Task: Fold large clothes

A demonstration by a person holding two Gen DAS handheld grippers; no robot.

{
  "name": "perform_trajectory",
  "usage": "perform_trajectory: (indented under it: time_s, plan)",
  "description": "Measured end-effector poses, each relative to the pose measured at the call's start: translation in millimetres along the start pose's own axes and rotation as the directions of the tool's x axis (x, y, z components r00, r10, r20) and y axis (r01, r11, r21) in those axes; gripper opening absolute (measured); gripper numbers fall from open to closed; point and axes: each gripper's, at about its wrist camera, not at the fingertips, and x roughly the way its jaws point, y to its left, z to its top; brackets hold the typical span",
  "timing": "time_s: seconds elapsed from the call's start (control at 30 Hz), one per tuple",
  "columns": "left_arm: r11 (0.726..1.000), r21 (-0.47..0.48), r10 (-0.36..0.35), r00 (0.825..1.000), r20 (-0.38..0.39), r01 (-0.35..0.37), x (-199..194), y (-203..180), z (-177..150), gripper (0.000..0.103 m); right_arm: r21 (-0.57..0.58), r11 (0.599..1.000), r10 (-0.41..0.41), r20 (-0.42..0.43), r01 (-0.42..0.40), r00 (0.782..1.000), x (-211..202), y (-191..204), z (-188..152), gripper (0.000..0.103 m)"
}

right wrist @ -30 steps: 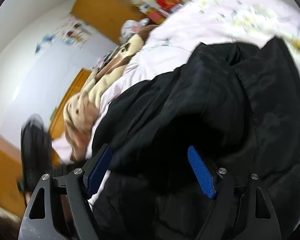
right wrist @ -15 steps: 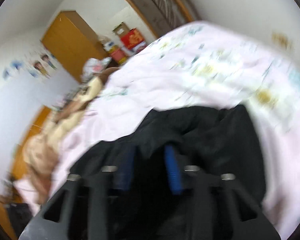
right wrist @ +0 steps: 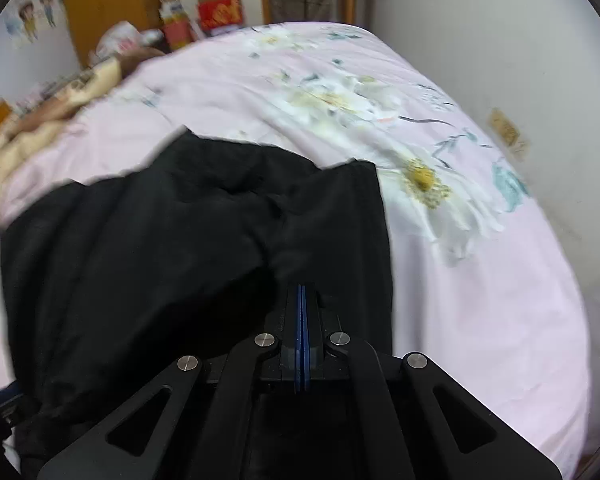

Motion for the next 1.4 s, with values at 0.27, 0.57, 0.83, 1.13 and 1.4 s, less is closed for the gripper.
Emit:
perform_trajectory:
  time_s: [0.27, 0.57, 0.83, 1.13, 1.4]
  plan:
    - [0.99, 0.089, 0.097, 0.982, 0.163, -0.113, -54, 22, 54, 0.061, -0.223, 0.964, 0.185, 0.185, -0.142, 0.965, -59, 55, 16, 0.048]
    - [0.936, 0.177, 0.29, 0.951, 0.107, -0.305, 35, 47, 114, 0.06, -0.437, 0.89, 0.169, 0.046, -0.132, 0.985, -2, 112, 0, 0.048]
    - [0.96, 0.075, 0.266, 0.961, 0.072, -0.271, 71, 117, 99, 0.075, -0.382, 0.908, 0.178, -0.028, -0.175, 0.984, 35, 65, -24, 0.046]
    - [0.974, 0.044, 0.22, 0.974, 0.058, -0.222, 63, 125, 95, 0.077, -0.406, 0.901, 0.157, -0.03, -0.156, 0.987, 31, 61, -34, 0.046]
    - [0.997, 0.06, 0.036, 0.985, 0.169, -0.047, -7, 85, 90, 0.075, -0.463, 0.848, 0.335, 0.09, -0.259, 0.938, -55, 98, -33, 0.05]
